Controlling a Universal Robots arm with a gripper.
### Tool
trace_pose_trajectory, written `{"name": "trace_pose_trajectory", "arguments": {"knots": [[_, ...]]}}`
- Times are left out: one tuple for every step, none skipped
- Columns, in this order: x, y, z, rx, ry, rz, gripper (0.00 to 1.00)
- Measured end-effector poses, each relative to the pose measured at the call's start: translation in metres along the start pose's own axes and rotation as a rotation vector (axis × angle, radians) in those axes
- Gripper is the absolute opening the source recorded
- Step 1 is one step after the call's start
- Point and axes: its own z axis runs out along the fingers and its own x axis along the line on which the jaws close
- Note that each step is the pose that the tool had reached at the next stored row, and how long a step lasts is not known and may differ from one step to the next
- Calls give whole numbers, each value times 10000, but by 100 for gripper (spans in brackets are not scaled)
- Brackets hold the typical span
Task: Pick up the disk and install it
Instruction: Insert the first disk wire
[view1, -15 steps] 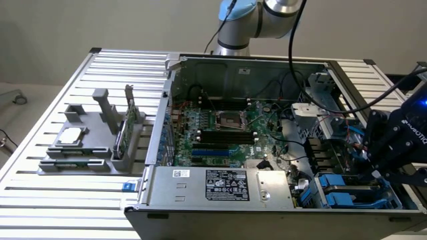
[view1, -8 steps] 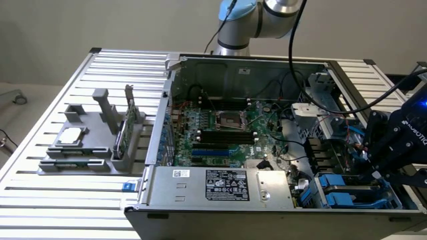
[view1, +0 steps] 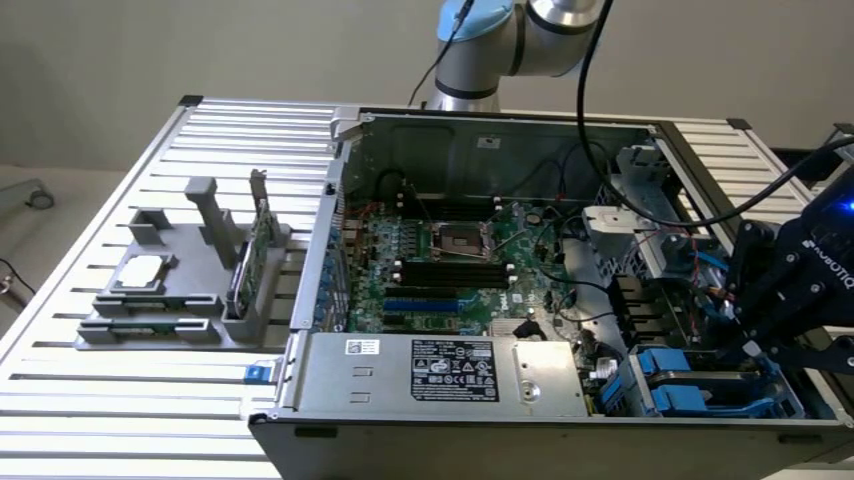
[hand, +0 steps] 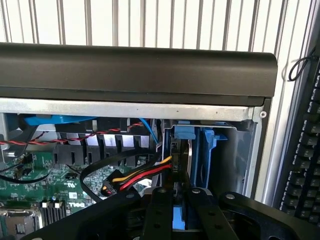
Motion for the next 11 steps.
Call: {"name": "trace_pose_trajectory", "arguments": {"knots": [[2, 1, 0, 0, 1, -1, 17], [2, 1, 0, 0, 0, -1, 17], [3, 1, 1, 0, -1, -1, 17], [3, 1, 2, 0, -2, -1, 17], [3, 1, 3, 0, -3, -1, 17], [3, 2, 4, 0, -4, -1, 17], [3, 2, 6, 0, -3, -1, 17], [3, 2, 9, 0, -2, -1, 17], [3, 2, 11, 0, -2, -1, 17], [3, 3, 13, 0, -2, -1, 17], [3, 3, 14, 0, -3, -1, 17]]}}
